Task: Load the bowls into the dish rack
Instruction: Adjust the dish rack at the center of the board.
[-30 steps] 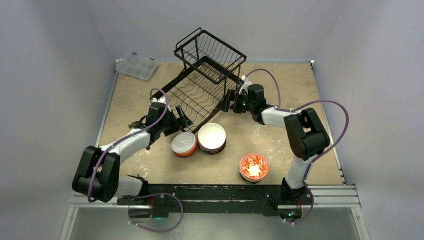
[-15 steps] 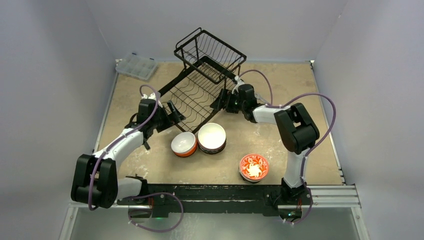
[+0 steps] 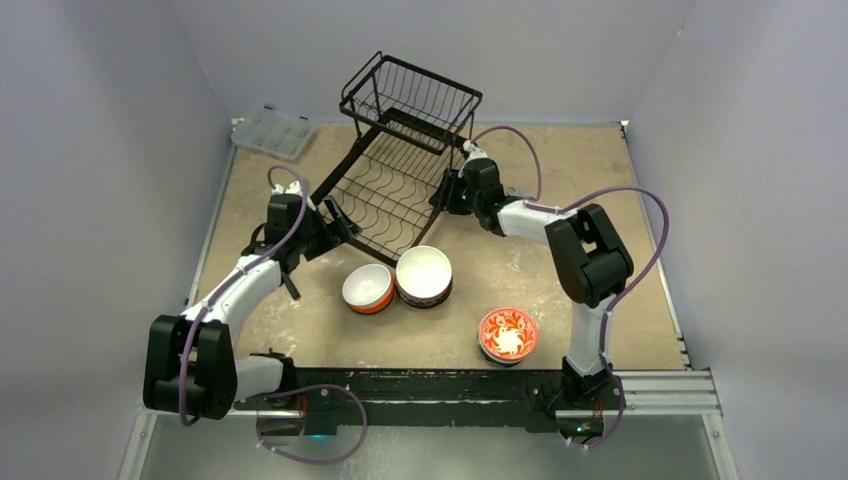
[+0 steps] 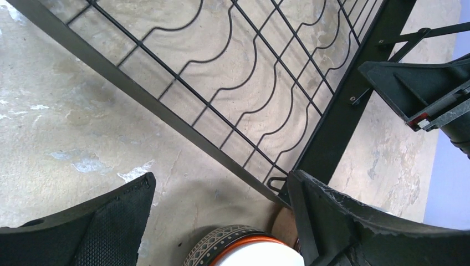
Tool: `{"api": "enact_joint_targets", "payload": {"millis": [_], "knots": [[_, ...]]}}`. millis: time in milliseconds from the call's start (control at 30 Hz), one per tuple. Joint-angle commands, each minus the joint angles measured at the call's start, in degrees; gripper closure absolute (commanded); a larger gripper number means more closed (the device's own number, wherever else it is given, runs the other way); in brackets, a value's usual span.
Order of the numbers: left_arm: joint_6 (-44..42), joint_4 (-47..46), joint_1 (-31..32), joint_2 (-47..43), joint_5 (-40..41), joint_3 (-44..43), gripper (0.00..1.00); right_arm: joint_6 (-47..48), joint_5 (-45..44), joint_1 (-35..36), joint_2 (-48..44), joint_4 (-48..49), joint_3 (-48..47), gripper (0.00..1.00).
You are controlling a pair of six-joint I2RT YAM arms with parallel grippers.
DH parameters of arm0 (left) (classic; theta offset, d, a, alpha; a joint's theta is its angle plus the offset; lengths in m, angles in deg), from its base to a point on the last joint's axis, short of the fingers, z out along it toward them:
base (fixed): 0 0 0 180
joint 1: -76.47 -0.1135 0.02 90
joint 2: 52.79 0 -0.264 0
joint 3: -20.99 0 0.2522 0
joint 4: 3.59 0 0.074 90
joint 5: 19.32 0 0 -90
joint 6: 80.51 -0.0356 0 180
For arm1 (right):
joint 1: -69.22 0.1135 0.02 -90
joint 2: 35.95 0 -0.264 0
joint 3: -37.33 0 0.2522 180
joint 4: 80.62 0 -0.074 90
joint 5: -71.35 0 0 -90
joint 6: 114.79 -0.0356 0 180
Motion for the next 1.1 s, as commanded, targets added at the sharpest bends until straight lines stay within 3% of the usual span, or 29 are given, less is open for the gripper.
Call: {"api": "enact_joint_targets", "payload": {"millis": [0, 700, 1067], "knots": [[-1.43, 0.1, -1.35, -0.88, 0.66, -2.13, 0.13, 10.13, -0.41, 1.29, 1.82, -3.41, -3.18, 0.55], [-2.58, -0.09, -4.39, 1.23, -0.02, -1.09, 0.15, 29.04, 12.78, 3.37, 8.88, -7.33, -12.65, 0.62], [-3.45, -0.08, -5.67, 1.66, -1.53, -0.82, 0.17, 36.07, 12.97, 3.7, 12.83, -13.42, -20.94, 0.62]]}}
